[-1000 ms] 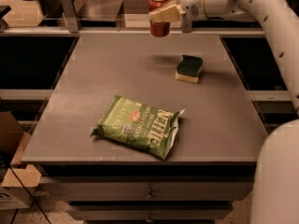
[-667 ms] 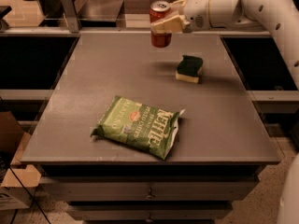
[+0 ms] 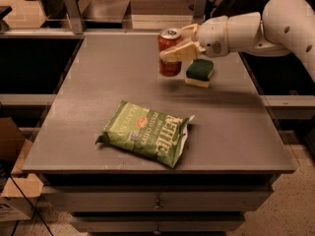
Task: Move coke can near green jalapeno chip bag
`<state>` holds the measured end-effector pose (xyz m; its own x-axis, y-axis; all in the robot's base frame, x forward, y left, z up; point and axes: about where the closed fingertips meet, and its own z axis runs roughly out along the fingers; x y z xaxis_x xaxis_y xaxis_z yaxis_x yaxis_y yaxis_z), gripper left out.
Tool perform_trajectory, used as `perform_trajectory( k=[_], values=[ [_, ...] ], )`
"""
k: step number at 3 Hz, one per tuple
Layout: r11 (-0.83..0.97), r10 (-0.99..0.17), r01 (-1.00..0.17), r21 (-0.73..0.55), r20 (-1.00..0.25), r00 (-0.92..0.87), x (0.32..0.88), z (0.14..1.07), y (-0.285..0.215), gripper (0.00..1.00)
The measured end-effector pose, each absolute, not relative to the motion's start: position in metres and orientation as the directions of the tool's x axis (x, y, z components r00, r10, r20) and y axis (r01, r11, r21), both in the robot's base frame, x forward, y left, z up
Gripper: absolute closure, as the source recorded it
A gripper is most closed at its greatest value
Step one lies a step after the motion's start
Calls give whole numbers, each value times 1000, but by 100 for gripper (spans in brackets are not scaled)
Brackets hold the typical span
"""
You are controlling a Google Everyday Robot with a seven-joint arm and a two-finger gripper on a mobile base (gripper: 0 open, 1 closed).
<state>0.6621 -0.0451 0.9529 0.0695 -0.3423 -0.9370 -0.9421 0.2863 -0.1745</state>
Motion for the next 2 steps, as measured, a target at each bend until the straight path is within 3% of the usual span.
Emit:
perform_trajectory(
  k=[1,2],
  values=[
    [246,-365,-961,-129,-931,32,635,927,-44,100],
    [214,-390,-972,-98,-921,7,611,907,-38,83]
  ],
)
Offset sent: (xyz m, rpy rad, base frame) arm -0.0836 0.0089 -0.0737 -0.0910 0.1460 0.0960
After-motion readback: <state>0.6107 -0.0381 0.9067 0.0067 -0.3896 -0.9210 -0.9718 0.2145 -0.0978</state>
